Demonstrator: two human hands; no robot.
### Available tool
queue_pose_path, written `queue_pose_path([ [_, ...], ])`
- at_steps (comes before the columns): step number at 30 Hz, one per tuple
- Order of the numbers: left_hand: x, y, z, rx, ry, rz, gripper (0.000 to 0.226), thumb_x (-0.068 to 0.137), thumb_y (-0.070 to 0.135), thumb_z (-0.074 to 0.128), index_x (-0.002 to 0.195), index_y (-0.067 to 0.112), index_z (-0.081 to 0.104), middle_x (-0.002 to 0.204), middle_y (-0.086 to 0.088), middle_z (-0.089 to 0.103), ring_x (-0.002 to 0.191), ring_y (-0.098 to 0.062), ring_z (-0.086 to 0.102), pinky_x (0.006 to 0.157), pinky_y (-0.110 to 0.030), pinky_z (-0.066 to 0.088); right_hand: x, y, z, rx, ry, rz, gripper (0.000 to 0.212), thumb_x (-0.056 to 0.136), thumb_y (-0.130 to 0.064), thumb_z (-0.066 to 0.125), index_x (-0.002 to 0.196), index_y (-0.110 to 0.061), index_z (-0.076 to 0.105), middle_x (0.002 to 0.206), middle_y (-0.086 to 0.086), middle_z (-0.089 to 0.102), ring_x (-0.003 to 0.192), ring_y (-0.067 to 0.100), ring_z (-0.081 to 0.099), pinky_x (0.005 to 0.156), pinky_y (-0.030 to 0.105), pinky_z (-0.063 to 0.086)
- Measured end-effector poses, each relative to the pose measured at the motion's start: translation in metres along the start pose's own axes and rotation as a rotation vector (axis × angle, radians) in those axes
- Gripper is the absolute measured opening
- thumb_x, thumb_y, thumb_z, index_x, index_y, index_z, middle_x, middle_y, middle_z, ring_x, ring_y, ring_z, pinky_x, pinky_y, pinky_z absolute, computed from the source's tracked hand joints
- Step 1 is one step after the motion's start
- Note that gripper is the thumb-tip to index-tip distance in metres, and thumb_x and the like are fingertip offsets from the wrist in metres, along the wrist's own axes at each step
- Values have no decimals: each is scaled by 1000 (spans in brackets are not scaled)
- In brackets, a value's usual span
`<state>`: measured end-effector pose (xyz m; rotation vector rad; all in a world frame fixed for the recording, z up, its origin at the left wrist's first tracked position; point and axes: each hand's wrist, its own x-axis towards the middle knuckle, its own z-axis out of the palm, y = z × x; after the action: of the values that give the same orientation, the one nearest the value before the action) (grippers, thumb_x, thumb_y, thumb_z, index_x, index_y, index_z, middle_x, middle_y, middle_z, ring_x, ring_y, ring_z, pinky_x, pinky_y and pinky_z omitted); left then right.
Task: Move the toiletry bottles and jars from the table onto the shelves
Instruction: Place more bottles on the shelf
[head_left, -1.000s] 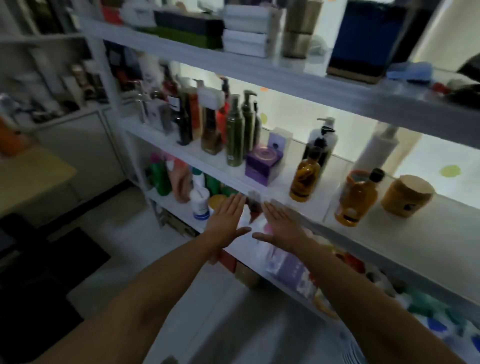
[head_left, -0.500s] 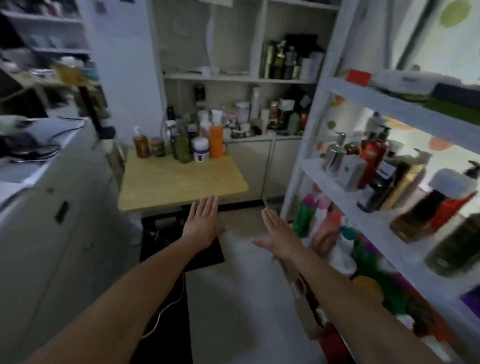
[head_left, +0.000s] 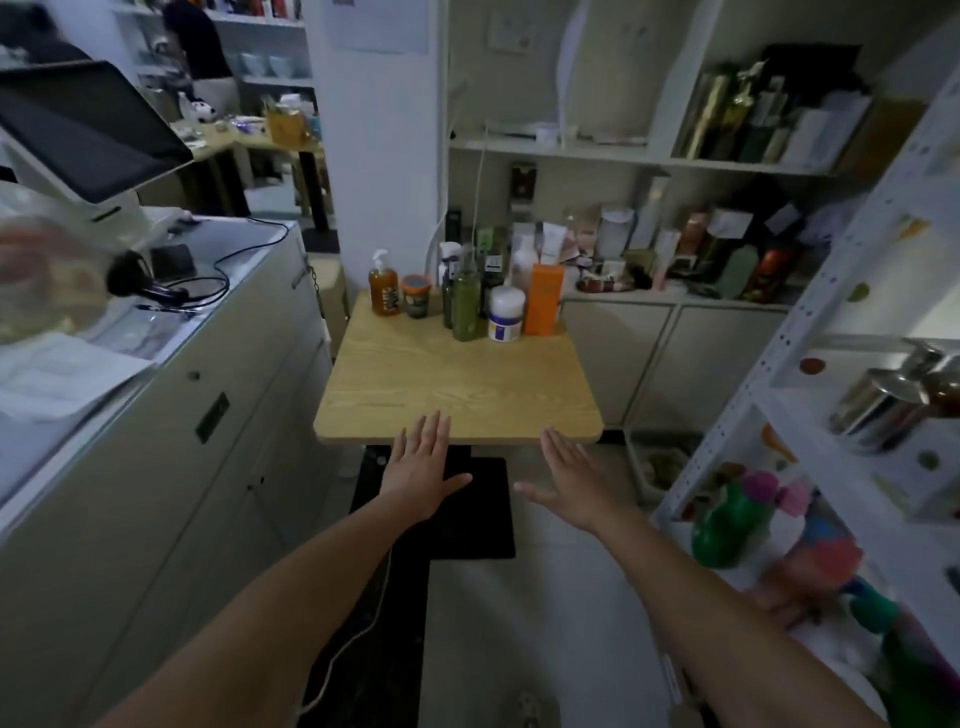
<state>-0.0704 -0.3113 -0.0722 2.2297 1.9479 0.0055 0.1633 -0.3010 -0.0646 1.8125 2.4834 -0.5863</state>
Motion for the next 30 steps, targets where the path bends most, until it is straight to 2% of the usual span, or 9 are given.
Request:
queue_pose_path([
  [10,168,4,-25,-61,72,-125,89,92,64,31,150,14,-15,158,-3,-17,146,-20,-14,119,-41,-2,167,56,-75,34,14,-24,98,86,-65,44,150,-11,-7,159,4,-8,146,18,-1,119,34,6],
  [15,207,-20,-13,-50,1,-172,91,91,63,34,149,14,-15,158,-5,-16,146,-22,-13,119,-41,-2,226,51,-78,110,-87,-24,101,83,-66,49,150,-15,-6,159,1,-8,146,23,4,119,37,13],
  [21,294,-65,-33,-153,50,-208,95,90,61,41,149,13,-16,158,-6,-17,146,-23,-13,118,-41,0,314,40,-87,145,-101,-16,104,81,-63,54,150,-16,-8,159,0,-10,146,18,2,118,36,18],
  [26,370,-101,-49,-252,105,-155,96,89,56,49,150,12,-11,159,-5,-12,147,-24,-8,119,-40,7,392,26,-98,173,-121,-22,106,82,-55,61,150,-14,-9,159,2,-8,146,20,5,116,37,23],
  [30,424,-120,-65,-390,161,-106,102,85,46,63,151,14,-8,160,-3,-3,147,-21,2,118,-41,21,442,14,-109,324,-99,28,106,82,-42,67,149,-15,-10,159,2,-4,145,21,10,117,35,21],
])
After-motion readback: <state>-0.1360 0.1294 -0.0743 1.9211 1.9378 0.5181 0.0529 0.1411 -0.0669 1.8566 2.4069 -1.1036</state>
